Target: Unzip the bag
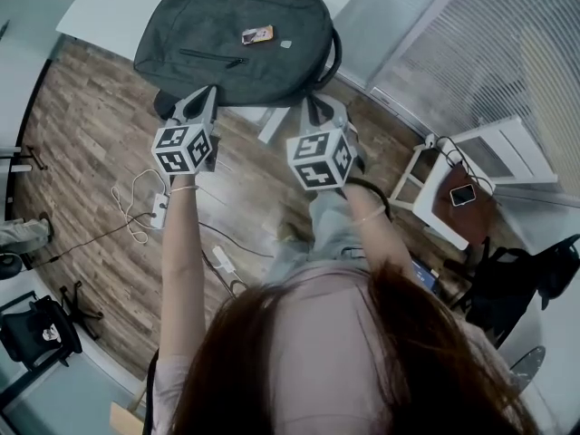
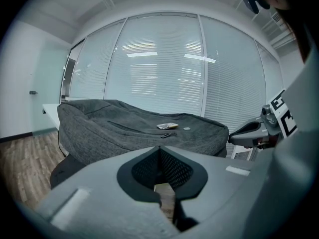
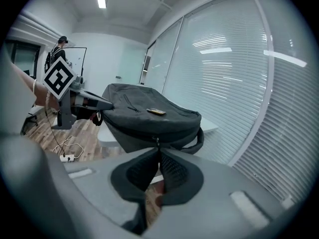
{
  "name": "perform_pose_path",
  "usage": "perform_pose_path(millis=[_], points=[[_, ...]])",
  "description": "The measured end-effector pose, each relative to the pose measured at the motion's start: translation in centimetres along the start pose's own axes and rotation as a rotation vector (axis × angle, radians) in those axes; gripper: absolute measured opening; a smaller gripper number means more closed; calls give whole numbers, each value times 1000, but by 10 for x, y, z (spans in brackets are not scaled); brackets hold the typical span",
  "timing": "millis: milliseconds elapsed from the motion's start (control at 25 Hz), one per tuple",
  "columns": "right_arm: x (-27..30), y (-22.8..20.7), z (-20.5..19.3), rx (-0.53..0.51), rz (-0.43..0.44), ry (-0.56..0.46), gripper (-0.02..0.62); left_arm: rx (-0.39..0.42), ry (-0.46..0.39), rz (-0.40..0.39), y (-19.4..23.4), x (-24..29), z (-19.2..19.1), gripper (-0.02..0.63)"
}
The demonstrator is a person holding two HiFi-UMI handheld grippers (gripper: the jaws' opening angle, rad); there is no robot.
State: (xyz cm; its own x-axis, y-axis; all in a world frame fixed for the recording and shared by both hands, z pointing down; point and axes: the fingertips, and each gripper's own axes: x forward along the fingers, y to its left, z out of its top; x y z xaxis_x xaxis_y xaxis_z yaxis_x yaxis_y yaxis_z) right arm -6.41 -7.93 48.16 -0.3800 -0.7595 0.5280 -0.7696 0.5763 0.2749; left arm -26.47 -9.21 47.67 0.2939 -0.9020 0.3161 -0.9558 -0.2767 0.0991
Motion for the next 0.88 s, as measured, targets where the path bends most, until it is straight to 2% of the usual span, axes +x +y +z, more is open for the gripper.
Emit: perform_pose_path(millis=[400,880], points=[[6,-39,1,-30,-11,8,14,8,-14,-1,-2,-1,0,8],[23,-67,5,-71,43,44,17,22,-31,-4,-2,-1,1,8]])
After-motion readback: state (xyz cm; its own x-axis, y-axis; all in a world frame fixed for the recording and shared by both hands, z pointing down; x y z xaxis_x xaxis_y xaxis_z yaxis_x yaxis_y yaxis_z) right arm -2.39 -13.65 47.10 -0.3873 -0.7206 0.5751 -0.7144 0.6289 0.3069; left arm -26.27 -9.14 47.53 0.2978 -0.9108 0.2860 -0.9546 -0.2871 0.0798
